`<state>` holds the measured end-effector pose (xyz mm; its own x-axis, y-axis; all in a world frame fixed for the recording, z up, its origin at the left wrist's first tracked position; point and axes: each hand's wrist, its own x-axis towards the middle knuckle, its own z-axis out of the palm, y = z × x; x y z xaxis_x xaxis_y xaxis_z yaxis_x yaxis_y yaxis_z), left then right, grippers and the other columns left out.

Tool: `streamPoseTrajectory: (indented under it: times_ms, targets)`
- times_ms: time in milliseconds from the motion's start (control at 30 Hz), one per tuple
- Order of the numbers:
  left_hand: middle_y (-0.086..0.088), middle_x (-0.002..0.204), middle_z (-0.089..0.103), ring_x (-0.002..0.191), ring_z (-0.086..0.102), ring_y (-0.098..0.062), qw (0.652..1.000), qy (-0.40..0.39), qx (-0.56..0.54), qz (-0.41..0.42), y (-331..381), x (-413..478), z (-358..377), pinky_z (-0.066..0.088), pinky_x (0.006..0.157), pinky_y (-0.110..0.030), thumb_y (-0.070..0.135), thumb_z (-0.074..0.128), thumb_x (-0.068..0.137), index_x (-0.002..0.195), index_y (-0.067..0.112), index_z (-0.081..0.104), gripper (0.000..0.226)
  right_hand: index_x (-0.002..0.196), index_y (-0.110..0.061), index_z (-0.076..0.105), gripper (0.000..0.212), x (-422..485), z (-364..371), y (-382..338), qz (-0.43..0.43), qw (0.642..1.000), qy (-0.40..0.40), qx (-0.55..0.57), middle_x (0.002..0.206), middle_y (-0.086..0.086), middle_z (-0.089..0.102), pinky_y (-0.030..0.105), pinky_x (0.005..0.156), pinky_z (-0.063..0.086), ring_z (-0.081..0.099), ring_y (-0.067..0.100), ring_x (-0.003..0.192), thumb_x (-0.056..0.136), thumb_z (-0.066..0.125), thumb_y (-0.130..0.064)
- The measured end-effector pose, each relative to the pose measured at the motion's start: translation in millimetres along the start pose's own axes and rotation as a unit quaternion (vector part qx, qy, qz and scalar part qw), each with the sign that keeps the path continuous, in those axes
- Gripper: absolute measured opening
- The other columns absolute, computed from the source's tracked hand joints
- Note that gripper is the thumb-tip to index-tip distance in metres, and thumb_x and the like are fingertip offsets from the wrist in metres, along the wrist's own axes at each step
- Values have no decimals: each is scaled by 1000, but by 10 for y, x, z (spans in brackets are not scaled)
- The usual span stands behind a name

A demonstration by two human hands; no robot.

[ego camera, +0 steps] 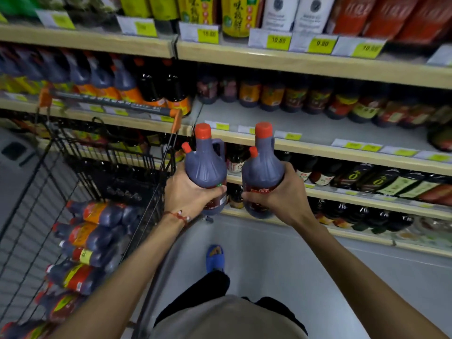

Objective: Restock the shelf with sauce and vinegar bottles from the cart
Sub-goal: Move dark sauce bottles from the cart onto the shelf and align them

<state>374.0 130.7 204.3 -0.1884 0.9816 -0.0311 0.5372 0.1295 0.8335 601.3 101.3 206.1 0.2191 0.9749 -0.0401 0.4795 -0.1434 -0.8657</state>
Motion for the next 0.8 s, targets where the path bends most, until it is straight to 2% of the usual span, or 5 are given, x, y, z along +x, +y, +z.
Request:
streamPoseTrajectory:
  times_ms: [200, 333, 467, 667, 800]
  targets:
    - [7, 102, 68, 95, 68, -19, 999, -31, -3, 37, 131, 780, 203, 50, 71, -28, 41, 96, 50, 110, 21, 59, 74, 124, -17, 51, 90, 599, 74, -95, 3, 999, 42, 9, 114, -3, 66, 20, 73, 52, 65, 15, 96, 53, 103, -35]
    - [-1, 101, 73, 90, 69, -28, 993, -30, 82, 82, 202, 1281, 221, 53, 69, -36, 73, 83, 44, 111, 20, 57, 88, 121, -23, 46, 86, 997, 183, -207, -3, 998, 61, 10, 110, -8, 63, 12, 66, 46, 62, 9, 89, 57, 102, -31]
    - [2, 95, 70, 87, 69, -27, 989, -37, 74, 119, 143, 1740, 285, 56, 69, -37, 63, 88, 47, 110, 22, 56, 81, 125, -22, 49, 88, 1352, 308, -285, 8, 997, 75, 19, 110, -7, 65, 8, 62, 48, 61, -2, 91, 56, 102, -30]
    - [14, 98, 64, 85, 61, -9, 990, -7, -5, 139, 100, 2069, 430, 44, 65, -8, 40, 97, 54, 121, 22, 55, 82, 128, -21, 50, 91, 1577, 415, -269, -5, 996, 83, 33, 113, -4, 66, 7, 65, 49, 62, -4, 94, 54, 103, -25]
    - [10, 110, 72, 98, 69, -10, 989, 12, -58, 133, 154, 2230, 531, 59, 79, -32, 46, 94, 53, 125, 24, 57, 84, 128, -24, 50, 94, 1654, 428, -253, -30, 996, 76, 24, 114, -6, 66, 13, 68, 52, 64, 3, 96, 52, 104, -33]
